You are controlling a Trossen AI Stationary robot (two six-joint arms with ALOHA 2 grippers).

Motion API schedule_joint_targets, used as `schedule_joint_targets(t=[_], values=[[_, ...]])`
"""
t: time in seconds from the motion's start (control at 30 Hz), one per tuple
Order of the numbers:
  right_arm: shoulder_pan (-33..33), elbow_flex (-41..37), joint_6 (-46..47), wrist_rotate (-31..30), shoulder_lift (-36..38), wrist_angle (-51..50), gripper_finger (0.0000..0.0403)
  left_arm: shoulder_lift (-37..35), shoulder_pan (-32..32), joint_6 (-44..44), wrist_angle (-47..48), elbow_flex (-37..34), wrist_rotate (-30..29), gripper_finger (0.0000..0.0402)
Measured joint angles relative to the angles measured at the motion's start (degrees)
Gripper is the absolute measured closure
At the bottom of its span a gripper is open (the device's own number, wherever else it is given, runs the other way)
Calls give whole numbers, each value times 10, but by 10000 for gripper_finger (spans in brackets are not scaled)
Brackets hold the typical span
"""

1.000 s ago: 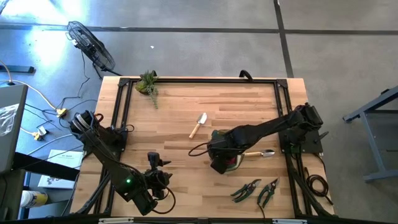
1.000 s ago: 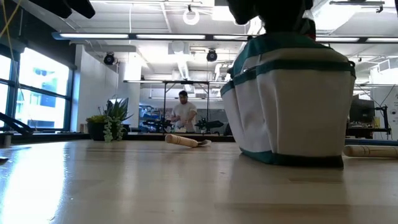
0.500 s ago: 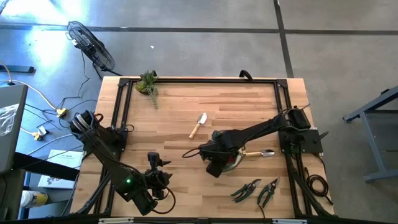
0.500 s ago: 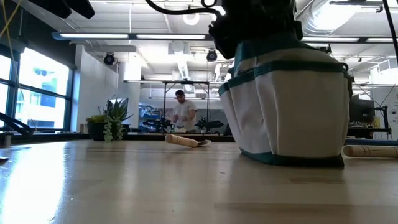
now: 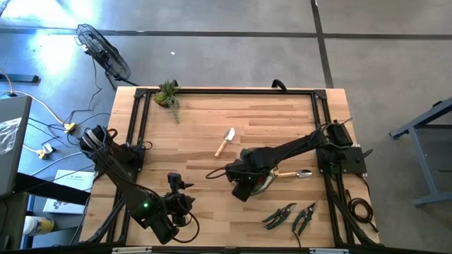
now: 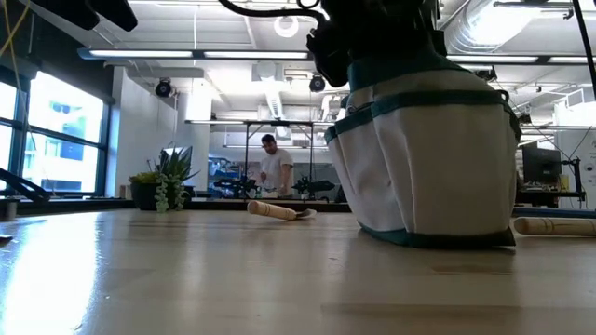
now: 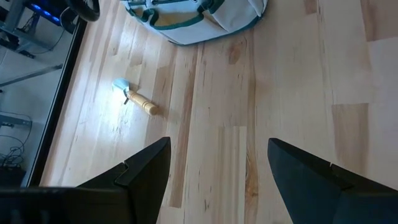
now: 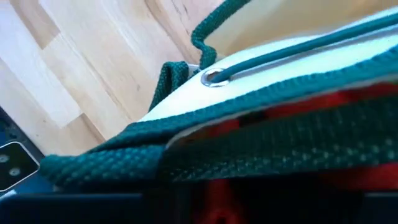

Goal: Pick & Place Garden tools in Gardening bag
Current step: Put the red glove into the light brown gardening bag, then put the bottom left trowel into the light brown gardening bag

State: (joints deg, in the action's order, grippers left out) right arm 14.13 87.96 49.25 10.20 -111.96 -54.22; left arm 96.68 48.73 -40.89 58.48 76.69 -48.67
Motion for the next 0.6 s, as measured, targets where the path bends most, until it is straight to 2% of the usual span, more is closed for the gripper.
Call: schedule_joint_targets(t=[0.17,0.27,0.6], values=[[0,0,-8,32,0,13,218,0,0,0,0,0,1,142],[-2,0,-9,44,0,26,197,0,0,0,0,0,1,142],[-15,0,21,78,11,27,197,0,0,0,0,0,2,142]])
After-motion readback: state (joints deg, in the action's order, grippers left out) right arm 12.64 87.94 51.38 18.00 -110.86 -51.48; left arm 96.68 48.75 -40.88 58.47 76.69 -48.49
